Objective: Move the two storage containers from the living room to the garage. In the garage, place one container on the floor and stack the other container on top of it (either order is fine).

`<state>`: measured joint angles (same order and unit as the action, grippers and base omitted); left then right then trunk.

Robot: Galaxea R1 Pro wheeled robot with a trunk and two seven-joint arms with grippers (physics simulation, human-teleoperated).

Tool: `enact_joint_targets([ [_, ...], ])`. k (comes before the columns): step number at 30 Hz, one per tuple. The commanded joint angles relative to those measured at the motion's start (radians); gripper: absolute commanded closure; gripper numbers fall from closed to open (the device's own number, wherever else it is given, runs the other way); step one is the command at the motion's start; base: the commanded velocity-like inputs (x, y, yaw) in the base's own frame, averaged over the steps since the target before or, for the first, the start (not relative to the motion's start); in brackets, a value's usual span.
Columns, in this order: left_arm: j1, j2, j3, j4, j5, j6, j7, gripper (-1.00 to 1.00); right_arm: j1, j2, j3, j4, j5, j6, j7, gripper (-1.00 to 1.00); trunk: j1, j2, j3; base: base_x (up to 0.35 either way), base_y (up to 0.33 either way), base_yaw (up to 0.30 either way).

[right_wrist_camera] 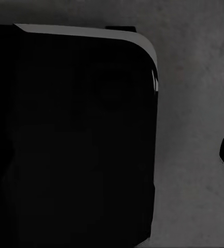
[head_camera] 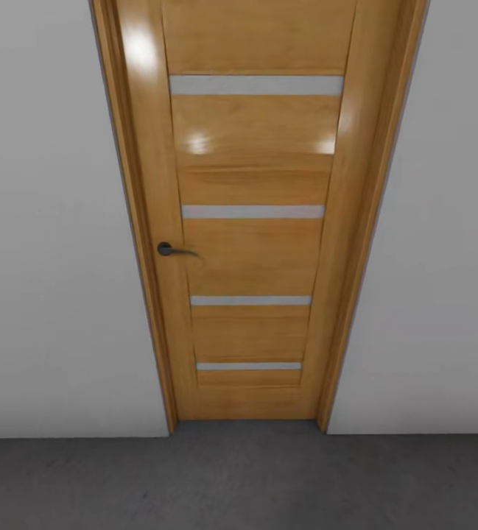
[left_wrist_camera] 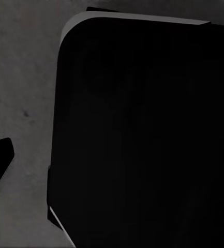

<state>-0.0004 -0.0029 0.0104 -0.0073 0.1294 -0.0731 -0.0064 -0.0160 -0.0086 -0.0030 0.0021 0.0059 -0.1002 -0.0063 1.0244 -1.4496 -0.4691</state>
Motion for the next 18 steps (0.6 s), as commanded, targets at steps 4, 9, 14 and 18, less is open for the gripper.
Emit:
enact_joint_targets([
  [4,0.0,0.0,0.0,0.0,0.009,-0.002,-0.001,-1.0,-0.001,0.001,-0.001,0.001,-0.001,0.0,0.0,-1.0,0.001,0.0,-0.001,0.318,0.0,0.0],
  [9,0.0,0.0,0.0,0.0,0.009,-0.002,-0.001,-1.0,-0.001,0.0,0.0,0.001,0.0,0.001,0.0,-1.0,0.001,0.0,-0.001,0.311,0.0,0.0],
  [14,0.0,0.0,0.0,0.0,0.009,-0.002,-0.001,-1.0,-0.001,-0.001,-0.001,0.001,-0.001,0.001,0.0,-1.0,0.001,0.0,-0.001,0.269,0.0,0.0],
  [18,0.0,0.0,0.0,0.0,0.009,-0.002,0.0,-1.0,-0.001,-0.001,0.0,0.001,-0.001,0.001,0.0,-1.0,0.001,0.0,-0.001,0.248,0.0,0.0],
])
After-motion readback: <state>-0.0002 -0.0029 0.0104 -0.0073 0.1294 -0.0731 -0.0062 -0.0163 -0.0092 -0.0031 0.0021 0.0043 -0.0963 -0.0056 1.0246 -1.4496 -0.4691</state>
